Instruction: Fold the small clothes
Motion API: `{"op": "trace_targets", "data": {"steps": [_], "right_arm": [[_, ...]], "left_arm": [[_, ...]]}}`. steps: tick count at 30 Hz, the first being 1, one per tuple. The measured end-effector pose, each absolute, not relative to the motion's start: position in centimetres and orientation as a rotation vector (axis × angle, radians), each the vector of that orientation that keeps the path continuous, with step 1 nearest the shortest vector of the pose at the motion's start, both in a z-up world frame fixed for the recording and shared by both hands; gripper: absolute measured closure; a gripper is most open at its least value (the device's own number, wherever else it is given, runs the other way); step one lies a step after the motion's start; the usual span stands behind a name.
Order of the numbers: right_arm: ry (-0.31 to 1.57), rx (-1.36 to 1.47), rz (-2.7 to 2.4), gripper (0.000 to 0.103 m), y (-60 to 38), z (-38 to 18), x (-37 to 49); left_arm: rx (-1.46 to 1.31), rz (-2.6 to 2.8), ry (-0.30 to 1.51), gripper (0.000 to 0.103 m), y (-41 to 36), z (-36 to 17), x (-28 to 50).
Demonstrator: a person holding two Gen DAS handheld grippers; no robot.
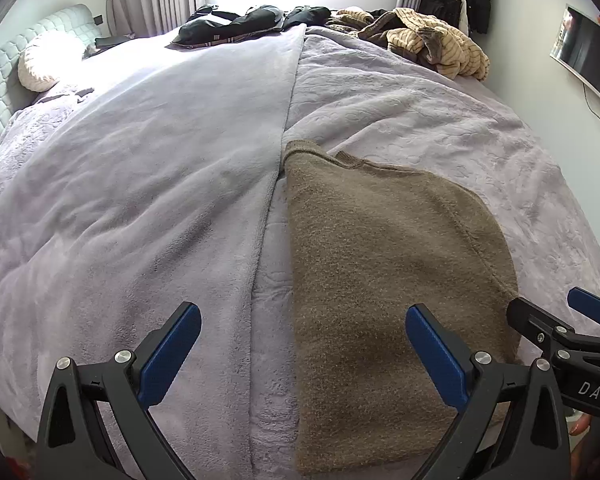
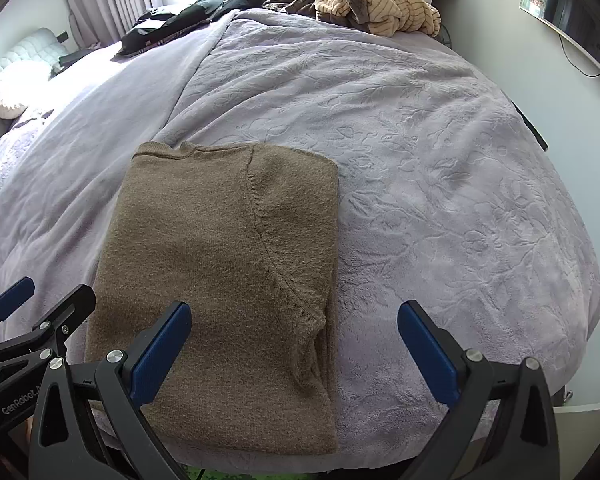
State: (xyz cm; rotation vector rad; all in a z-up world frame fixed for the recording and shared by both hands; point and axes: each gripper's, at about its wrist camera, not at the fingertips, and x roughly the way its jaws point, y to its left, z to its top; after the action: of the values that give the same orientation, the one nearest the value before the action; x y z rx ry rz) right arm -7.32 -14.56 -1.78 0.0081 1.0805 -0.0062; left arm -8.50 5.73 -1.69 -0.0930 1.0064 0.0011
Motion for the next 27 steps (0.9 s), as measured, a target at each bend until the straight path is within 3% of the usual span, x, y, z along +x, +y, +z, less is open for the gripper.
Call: {"op": "trace_targets", "data": {"steps": [27], "right_arm": [[1.08, 0.005, -0.001, 0.0, -14.32, -1.56, -7.48]], "left_arm": [[-0.083, 0.018, 1.008, 0.0, 5.64, -1.86, -8.66]]}}
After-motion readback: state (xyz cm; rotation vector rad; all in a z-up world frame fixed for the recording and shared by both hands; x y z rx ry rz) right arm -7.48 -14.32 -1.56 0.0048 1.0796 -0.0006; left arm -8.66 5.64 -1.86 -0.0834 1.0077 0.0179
